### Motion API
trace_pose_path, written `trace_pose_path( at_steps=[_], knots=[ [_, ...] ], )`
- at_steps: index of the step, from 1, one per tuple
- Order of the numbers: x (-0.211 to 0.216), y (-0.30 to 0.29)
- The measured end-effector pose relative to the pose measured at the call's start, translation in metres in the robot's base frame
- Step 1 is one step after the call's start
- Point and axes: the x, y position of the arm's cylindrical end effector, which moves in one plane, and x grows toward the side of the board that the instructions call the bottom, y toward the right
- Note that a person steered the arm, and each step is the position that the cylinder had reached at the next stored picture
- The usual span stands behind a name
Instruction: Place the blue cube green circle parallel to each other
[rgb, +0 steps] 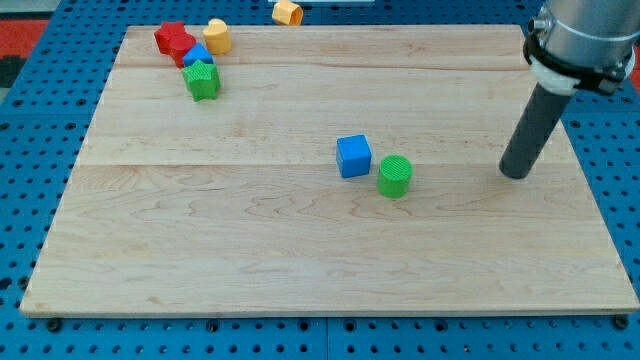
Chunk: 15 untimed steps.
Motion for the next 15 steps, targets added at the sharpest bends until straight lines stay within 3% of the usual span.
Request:
trace_pose_path(
  at_steps=[1,4,6,7,8,9,10,11,12,13,14,15],
  knots=[
    [0.021,-0.062],
    [-0.049,-0.161],
    [-0.060,-0.311],
    [-0.051,-0.341],
    [-0.028,-0.325],
    [-0.027,-0.364],
    [-0.062,-0.395],
    [-0.072,-0.380],
    [-0.039,-0.366],
    [-0.040,-0.316],
    [-0.053,-0.304],
    [-0.061,-0.344]
  ],
)
